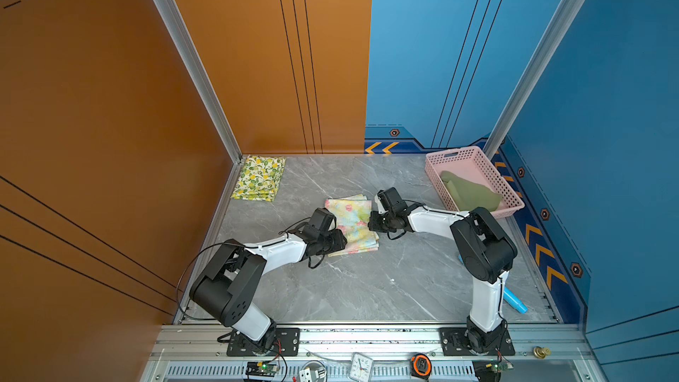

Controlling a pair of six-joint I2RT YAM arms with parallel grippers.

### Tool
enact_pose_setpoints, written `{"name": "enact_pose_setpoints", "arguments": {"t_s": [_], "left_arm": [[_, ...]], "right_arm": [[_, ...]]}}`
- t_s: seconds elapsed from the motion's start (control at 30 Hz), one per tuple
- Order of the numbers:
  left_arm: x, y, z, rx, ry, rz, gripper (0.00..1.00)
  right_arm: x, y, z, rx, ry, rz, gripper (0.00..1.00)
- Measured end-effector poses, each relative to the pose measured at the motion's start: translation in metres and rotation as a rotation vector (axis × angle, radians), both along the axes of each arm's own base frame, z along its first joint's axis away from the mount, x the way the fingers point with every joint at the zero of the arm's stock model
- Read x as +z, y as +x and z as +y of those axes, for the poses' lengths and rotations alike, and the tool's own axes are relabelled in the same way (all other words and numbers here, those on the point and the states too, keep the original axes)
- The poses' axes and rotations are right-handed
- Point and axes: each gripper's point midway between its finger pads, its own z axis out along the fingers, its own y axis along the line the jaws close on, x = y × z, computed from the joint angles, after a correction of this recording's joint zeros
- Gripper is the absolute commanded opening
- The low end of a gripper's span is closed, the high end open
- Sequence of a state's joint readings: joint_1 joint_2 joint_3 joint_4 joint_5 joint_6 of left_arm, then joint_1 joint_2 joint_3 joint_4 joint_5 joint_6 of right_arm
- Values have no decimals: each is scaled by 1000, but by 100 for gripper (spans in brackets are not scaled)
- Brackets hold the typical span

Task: Fold and stack skirts
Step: Smooth out the skirt at the center of the table.

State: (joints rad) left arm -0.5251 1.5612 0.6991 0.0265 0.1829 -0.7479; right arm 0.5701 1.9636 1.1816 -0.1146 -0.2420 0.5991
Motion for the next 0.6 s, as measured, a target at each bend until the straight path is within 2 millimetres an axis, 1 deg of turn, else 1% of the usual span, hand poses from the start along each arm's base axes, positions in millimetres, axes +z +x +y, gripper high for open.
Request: {"name": "enact_pose_setpoints", "arguments": {"t_s": [0.13, 0.23, 0.33, 0.4, 0.47, 0.6], "left_arm": [[1, 2, 0, 12, -7, -14, 47], [3, 2, 2, 18, 1, -18, 51], [12, 1, 10, 34, 7, -25, 55], [21, 6, 20, 61, 0, -40, 57], [27, 14, 35, 104, -2, -52, 59], [28, 26, 64, 166, 12, -40, 63]], "right_arm": [[0, -1, 1, 1, -3, -1, 0], [0, 0, 0, 0, -6, -3, 0], [0, 0, 0, -1, -7, -4, 0], [-1, -1, 0, -1, -8, -4, 0], [-1, -1, 1, 0, -8, -4, 0], [-1, -1, 1, 0, -8, -4, 0]]}}
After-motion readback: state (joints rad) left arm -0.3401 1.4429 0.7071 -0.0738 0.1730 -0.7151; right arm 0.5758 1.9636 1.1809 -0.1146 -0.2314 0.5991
